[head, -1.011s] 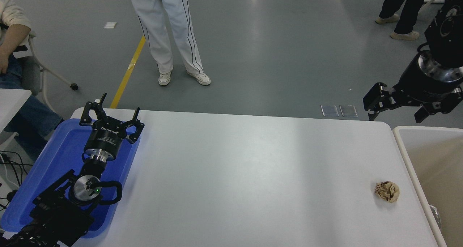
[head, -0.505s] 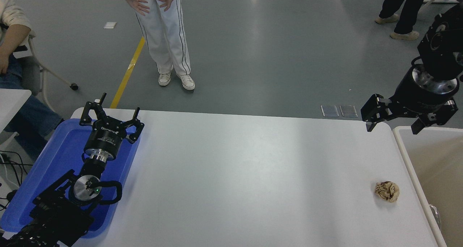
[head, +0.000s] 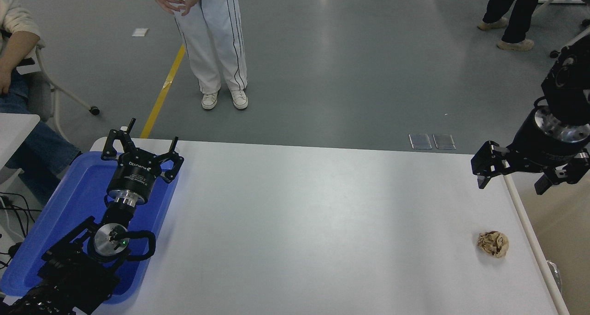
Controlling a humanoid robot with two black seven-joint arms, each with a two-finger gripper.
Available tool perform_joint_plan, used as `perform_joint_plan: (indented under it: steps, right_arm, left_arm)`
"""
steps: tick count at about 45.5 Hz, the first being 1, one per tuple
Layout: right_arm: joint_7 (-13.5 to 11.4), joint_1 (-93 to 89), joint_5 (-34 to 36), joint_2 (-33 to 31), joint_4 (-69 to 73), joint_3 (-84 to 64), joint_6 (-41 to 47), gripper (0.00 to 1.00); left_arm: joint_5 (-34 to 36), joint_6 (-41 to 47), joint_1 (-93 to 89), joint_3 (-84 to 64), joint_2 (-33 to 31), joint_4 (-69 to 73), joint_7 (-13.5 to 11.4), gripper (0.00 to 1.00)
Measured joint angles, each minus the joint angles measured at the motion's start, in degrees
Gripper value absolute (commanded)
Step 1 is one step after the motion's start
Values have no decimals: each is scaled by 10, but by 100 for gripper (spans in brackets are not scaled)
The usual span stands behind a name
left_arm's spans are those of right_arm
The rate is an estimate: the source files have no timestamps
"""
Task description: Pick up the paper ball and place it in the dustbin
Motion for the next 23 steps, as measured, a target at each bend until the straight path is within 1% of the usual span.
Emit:
perform_joint_plan:
  steps: [23]
  right_arm:
    - [-1,-146,-17,-24,-111,45,0,100]
  left_arm:
    - [0,1,0,-1,0,0,-1,100]
